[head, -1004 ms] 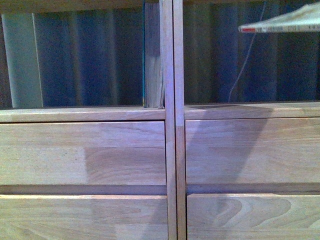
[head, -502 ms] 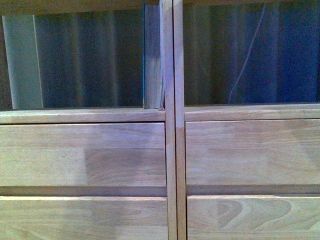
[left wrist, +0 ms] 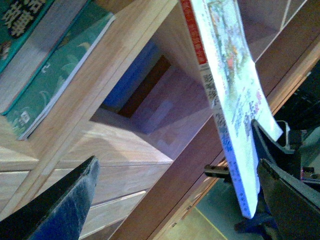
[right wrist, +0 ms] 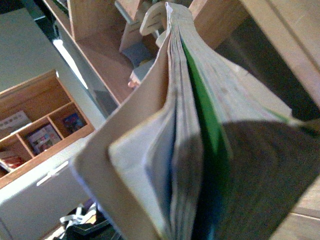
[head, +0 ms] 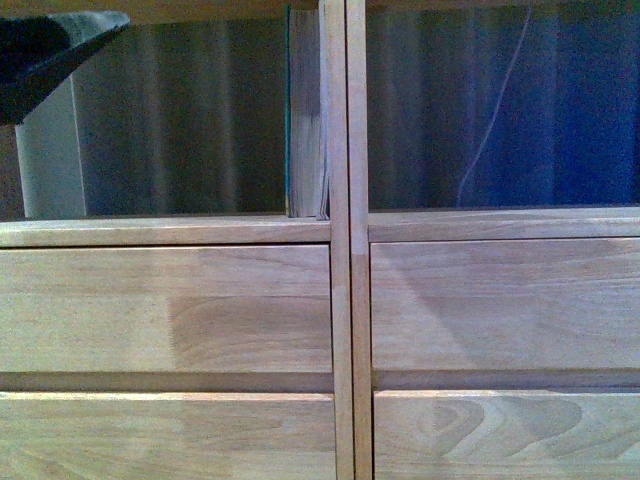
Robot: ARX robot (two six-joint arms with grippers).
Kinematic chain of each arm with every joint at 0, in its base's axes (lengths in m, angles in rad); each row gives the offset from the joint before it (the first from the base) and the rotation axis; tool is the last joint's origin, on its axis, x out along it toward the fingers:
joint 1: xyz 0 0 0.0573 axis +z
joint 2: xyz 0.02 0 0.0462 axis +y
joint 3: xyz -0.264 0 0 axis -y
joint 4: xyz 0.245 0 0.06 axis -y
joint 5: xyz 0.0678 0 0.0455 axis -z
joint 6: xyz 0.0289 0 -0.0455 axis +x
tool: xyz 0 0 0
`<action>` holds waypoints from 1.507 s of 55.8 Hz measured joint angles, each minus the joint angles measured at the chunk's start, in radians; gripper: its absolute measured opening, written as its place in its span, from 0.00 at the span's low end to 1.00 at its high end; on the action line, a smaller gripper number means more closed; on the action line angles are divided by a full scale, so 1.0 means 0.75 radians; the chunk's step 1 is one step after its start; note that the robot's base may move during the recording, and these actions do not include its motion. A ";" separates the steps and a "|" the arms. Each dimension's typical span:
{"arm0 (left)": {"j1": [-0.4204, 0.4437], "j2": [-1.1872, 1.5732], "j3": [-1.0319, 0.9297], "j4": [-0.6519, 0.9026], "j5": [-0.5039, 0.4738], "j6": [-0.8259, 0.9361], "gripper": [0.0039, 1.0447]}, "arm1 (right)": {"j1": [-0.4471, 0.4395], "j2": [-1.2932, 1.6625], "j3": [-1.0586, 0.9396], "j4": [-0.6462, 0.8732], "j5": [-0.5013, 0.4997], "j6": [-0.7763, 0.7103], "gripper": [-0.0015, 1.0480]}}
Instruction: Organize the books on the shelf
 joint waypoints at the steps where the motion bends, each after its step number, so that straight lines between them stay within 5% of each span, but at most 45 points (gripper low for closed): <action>1: -0.003 0.003 0.000 0.022 -0.001 -0.008 0.93 | 0.010 0.006 0.003 0.000 -0.002 0.005 0.07; 31: -0.053 0.086 0.071 0.199 -0.018 -0.111 0.93 | 0.136 0.057 -0.015 0.093 -0.156 0.141 0.07; 47: -0.096 0.119 0.114 0.221 -0.058 -0.155 0.92 | 0.161 0.058 -0.026 0.100 -0.134 0.143 0.07; 80: -0.204 0.115 0.077 0.358 -0.086 -0.179 0.15 | 0.079 0.087 -0.050 0.178 -0.185 0.249 0.07; 84: -0.202 0.114 0.071 0.359 -0.083 -0.178 0.11 | 0.068 0.087 -0.062 0.184 -0.185 0.271 0.16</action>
